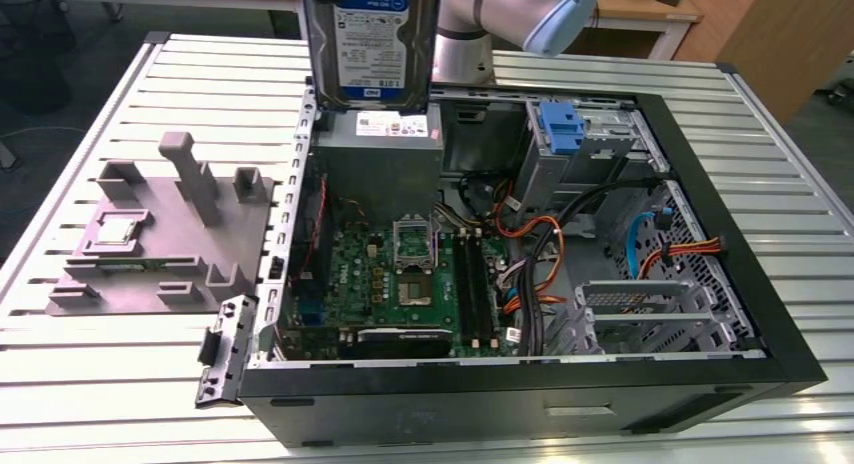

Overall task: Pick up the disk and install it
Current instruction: 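Pick up the disk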

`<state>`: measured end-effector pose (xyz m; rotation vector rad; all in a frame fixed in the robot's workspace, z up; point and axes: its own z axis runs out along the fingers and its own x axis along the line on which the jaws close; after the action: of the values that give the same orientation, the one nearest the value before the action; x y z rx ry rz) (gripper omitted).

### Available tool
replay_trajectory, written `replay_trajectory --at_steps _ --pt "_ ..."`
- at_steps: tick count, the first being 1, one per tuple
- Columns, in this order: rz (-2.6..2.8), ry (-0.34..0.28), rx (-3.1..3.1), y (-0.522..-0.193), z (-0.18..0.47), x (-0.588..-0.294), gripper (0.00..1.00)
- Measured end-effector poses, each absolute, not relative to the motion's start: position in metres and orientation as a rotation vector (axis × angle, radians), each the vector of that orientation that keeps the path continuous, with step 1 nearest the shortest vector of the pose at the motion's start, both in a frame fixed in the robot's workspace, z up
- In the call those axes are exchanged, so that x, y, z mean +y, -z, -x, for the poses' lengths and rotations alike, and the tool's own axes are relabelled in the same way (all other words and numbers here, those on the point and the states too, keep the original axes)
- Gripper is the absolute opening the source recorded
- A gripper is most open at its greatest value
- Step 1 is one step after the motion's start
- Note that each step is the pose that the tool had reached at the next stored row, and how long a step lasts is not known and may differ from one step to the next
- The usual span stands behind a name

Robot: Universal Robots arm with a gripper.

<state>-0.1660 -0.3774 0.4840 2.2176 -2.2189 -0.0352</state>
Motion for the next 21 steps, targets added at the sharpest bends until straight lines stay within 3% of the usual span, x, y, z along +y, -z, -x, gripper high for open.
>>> replay_trajectory --at_steps 21 --pt "-2.214 0.035 -2.222 -0.484 0.14 -0.394 0.36"
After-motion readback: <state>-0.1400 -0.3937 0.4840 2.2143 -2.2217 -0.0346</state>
